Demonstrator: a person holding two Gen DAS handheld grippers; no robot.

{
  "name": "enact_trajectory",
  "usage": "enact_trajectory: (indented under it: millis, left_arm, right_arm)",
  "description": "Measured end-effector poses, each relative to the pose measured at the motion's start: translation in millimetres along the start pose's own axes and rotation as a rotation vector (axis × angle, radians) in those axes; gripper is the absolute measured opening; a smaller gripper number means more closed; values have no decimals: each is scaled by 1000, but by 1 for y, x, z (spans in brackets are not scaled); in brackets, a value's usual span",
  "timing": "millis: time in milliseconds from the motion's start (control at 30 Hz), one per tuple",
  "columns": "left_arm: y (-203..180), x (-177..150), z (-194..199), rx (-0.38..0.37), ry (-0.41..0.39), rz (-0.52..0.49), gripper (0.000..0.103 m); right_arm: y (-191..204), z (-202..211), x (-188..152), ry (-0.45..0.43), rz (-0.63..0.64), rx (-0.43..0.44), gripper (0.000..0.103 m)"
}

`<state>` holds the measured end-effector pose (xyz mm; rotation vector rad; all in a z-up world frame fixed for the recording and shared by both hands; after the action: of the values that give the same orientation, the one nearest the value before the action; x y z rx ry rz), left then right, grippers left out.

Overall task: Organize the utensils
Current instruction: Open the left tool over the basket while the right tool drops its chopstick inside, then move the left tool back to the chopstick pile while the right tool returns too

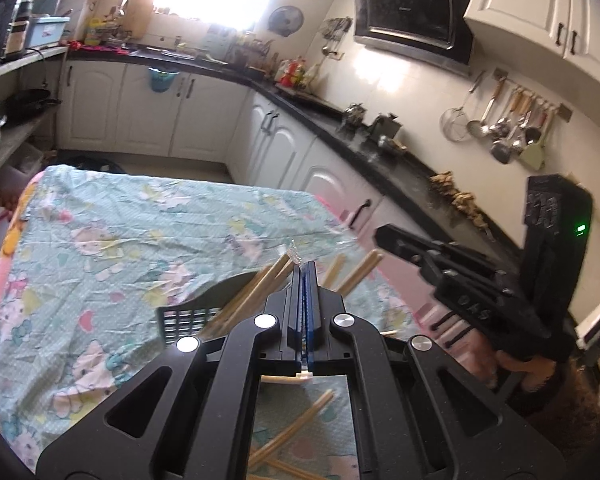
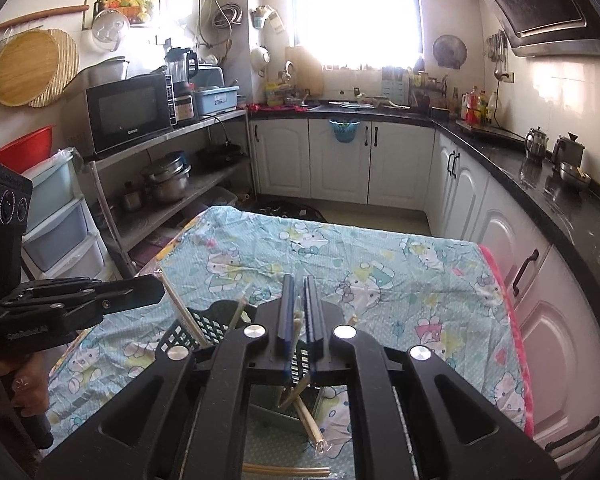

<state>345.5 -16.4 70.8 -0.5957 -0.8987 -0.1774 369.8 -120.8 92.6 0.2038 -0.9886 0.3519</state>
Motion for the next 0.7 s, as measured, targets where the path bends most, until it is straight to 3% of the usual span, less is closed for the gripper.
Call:
enact_trajectory:
  millis: [67, 200, 267, 500, 667, 700]
  left_arm:
    - [9, -3, -3, 33, 6, 5, 0]
    - [23, -9, -5, 82, 21, 15, 2]
    - [29, -10, -4, 105, 21, 18, 22]
    - [42, -13, 9, 151, 7, 41, 54]
    - [46, -11, 26, 176, -28, 58, 89]
    - [47, -11, 29, 182, -36, 61, 92]
  right_arm:
    - [-1, -1, -2, 3, 2, -7, 16]
    - [-1, -5, -7, 12, 9, -13, 22]
    - [-2, -5, -10, 14, 6, -15, 30]
    - [-5, -1, -15, 15, -3, -15, 44]
    - [-5, 8, -15, -3, 4, -19, 54]
    - [-5, 10, -15, -9, 6, -20, 56]
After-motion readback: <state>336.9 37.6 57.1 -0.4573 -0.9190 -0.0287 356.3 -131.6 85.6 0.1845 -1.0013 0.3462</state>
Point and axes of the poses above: each gripper's, at about its wrist camera, not at the fingertips, and z roughly against the way its jaws point, y to its left, x to its top, the point moved 10 cm from there along -z, roughly the way its jaws point, and after that the axes turned 3 degrees about -x, right-handed, at the moved point
